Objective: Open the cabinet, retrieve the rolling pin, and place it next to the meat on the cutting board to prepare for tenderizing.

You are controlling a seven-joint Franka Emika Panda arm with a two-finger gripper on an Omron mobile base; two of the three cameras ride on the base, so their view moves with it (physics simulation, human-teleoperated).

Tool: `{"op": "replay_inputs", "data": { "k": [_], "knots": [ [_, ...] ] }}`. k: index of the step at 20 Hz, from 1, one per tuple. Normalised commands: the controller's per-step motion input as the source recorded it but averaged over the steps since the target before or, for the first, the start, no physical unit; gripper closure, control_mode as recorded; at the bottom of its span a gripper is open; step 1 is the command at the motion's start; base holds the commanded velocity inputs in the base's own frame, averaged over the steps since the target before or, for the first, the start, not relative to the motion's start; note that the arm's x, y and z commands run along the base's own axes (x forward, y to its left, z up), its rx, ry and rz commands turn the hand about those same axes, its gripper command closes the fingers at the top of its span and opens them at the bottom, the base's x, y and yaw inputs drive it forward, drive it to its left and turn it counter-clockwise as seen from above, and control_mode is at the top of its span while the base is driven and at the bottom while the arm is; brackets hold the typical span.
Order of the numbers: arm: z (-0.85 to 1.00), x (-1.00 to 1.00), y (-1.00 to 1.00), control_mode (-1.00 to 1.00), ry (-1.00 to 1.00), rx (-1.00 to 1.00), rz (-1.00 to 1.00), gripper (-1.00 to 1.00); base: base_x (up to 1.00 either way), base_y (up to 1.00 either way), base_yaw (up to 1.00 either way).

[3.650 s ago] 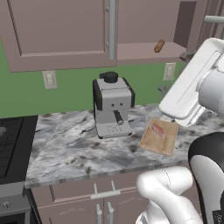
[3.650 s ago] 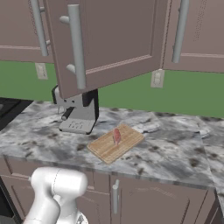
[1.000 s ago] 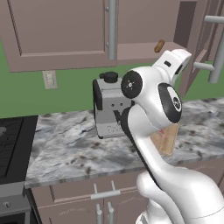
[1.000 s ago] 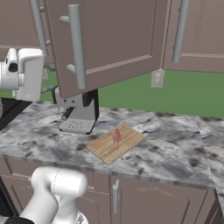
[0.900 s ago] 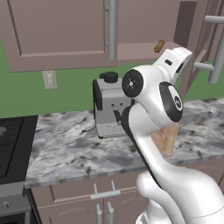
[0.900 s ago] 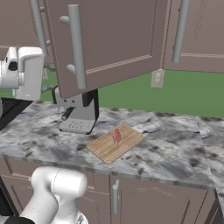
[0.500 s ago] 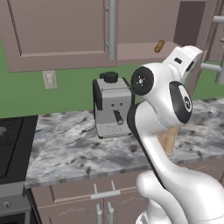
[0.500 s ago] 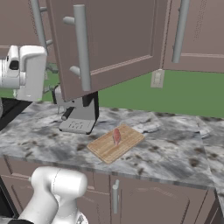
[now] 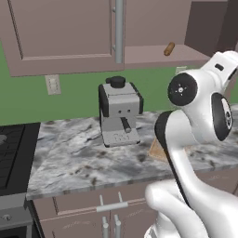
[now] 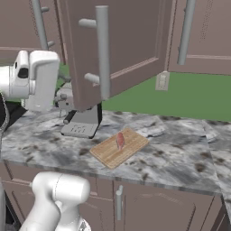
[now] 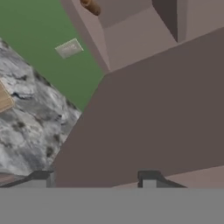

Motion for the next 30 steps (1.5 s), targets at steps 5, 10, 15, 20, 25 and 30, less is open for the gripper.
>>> {"op": "replay_inputs", "data": {
  "k": [5, 10, 15, 20, 25, 30],
  "knots": [
    [0.00, -0.33, -1.00, -1.00, -0.02, 0.04, 0.00, -1.00, 0.00, 0.00, 0.00],
    [0.00, -0.26, -1.00, -1.00, -0.03, 0.05, 0.00, -1.00, 0.00, 0.00, 0.00],
    [0.00, -0.16, -0.99, -1.00, -0.03, 0.03, 0.00, -1.00, 0.00, 0.00, 0.00],
    [0.00, -0.09, -0.73, -1.00, -0.01, 0.03, 0.00, -1.00, 0.00, 0.00, 0.00],
    [0.00, -0.70, 0.26, -1.00, -0.17, -0.03, 0.00, -1.00, 0.00, 0.00, 0.00],
    [0.00, -0.75, 0.74, -1.00, -0.23, -0.04, 0.00, -1.00, 0.00, 0.00, 0.00]
  ]
}}
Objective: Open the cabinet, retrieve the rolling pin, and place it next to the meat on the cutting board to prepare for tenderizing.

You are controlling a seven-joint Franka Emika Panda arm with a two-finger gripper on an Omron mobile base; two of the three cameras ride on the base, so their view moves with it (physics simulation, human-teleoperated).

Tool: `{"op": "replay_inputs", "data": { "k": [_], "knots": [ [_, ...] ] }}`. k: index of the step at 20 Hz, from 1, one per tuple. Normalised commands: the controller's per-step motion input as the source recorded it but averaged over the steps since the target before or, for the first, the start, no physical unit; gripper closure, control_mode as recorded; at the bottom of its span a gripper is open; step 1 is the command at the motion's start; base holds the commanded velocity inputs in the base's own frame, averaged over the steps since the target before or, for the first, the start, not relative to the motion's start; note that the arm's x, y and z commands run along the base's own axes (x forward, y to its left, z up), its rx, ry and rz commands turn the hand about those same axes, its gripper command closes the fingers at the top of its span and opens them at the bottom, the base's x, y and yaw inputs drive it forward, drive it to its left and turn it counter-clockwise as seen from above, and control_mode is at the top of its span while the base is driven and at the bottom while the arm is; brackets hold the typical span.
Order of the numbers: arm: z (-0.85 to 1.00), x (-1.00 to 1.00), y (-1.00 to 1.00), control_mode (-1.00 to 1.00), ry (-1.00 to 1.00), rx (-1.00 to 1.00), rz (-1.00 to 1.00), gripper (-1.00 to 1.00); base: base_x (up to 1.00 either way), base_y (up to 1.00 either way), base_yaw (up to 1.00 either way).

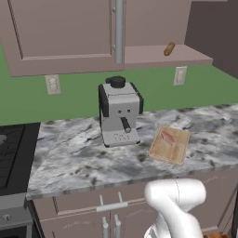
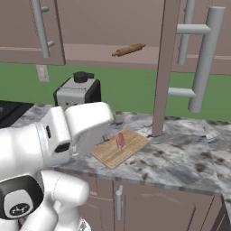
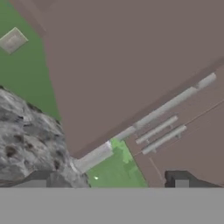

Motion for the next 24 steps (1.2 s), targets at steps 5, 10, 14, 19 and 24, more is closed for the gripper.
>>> {"op": "replay_inputs", "data": {
  "k": [5, 10, 14, 19, 24],
  "knots": [
    [0.00, -0.13, 0.91, -1.00, -0.17, 0.00, 0.01, -1.00, 0.00, 0.00, 0.00],
    [0.00, 0.27, 0.93, -1.00, -0.17, 0.00, 0.04, -1.00, 0.00, 0.00, 0.00],
    [0.00, 0.39, 0.86, -1.00, -0.21, 0.02, 0.08, -1.00, 0.00, 0.00, 0.00],
    [0.00, 0.34, 0.82, -1.00, -0.29, 0.02, 0.14, -1.00, 0.00, 0.00, 0.00],
    [0.00, 0.46, 0.70, -1.00, -0.29, 0.12, 0.25, -1.00, 0.00, 0.00, 0.00]
  ]
}}
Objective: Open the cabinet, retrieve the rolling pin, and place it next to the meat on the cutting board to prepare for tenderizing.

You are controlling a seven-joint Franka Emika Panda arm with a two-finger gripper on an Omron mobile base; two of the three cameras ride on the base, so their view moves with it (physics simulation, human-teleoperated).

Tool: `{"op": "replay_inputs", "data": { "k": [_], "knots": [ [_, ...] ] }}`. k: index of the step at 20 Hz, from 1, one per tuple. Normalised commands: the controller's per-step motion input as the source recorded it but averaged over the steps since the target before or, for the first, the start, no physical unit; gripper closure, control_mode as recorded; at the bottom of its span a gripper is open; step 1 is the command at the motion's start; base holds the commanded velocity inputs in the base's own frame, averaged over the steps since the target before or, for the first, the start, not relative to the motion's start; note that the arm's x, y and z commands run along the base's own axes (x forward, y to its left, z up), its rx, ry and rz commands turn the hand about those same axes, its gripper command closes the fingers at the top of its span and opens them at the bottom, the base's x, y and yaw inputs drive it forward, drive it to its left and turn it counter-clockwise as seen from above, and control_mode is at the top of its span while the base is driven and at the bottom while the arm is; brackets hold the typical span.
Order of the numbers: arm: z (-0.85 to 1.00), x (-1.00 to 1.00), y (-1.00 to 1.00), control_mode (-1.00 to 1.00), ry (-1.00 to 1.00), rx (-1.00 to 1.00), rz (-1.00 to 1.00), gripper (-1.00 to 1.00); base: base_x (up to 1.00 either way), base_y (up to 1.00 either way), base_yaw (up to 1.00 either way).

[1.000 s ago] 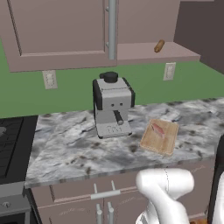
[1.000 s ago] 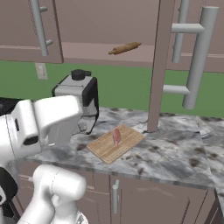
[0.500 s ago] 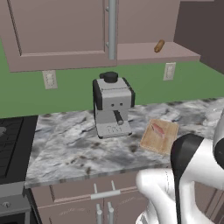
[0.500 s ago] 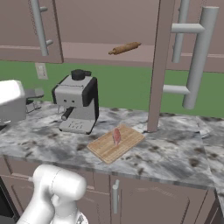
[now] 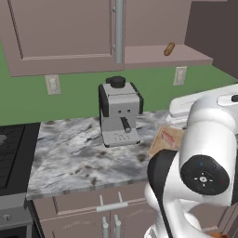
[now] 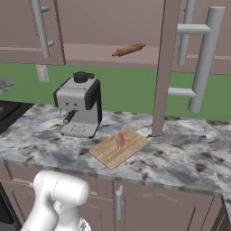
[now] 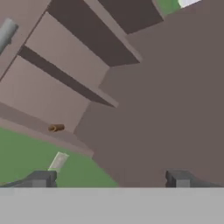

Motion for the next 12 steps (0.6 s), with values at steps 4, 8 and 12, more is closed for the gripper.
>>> {"op": "replay_inputs", "data": {
  "k": [4, 8, 12],
  "knots": [
    [0.00, 0.53, 0.59, -1.00, -0.24, 0.18, 0.38, -1.00, 0.00, 0.00, 0.00],
    [-0.02, 0.61, 0.52, -1.00, -0.15, 0.21, 0.40, -1.00, 0.00, 0.00, 0.00],
    [-0.08, 0.21, 0.61, -1.00, -0.05, 0.20, 0.37, -1.00, 0.00, 0.00, 0.00]
  ]
}}
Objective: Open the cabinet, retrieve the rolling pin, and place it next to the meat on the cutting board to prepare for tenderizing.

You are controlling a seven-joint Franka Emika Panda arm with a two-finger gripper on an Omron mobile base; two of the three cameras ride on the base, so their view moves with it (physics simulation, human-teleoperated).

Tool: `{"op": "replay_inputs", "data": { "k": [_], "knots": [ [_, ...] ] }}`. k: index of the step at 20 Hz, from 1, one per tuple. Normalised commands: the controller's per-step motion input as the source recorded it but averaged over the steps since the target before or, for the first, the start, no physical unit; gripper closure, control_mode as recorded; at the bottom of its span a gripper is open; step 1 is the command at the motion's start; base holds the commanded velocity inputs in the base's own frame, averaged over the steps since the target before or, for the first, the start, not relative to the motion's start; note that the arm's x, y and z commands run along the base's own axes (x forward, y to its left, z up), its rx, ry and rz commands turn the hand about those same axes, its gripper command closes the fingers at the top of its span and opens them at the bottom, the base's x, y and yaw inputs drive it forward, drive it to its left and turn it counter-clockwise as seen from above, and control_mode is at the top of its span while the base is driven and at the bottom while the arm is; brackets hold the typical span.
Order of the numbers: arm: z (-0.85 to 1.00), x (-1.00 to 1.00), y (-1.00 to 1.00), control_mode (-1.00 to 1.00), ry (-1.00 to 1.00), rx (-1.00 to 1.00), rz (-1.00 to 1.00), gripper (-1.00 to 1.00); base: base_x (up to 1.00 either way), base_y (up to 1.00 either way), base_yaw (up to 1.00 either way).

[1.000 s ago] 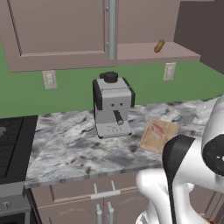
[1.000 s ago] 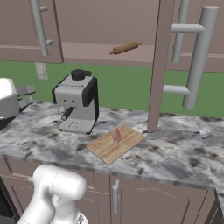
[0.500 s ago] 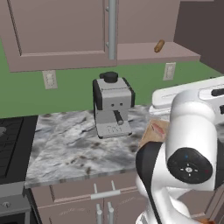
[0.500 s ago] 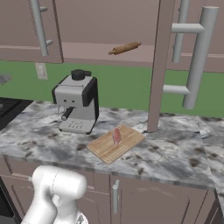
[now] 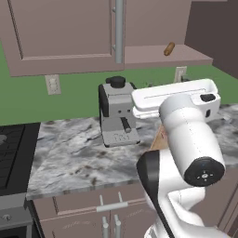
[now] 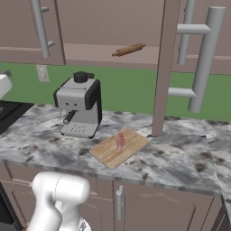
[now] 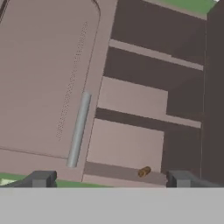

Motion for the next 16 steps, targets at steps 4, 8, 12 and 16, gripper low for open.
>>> {"op": "replay_inputs", "data": {
  "k": [4, 8, 12, 16],
  "knots": [
    [-0.03, 0.03, 0.55, -1.00, 0.00, 0.16, 0.35, -1.00, 0.00, 0.00, 0.00],
    [0.03, 0.49, 0.19, -1.00, 0.00, 0.14, 0.21, -1.00, 0.00, 0.00, 0.00],
    [0.09, 0.66, -0.05, -1.00, 0.04, 0.09, 0.03, -1.00, 0.00, 0.00, 0.00],
    [0.06, 0.50, -0.01, -1.00, 0.06, 0.01, -0.05, -1.00, 0.00, 0.00, 0.00]
  ]
}}
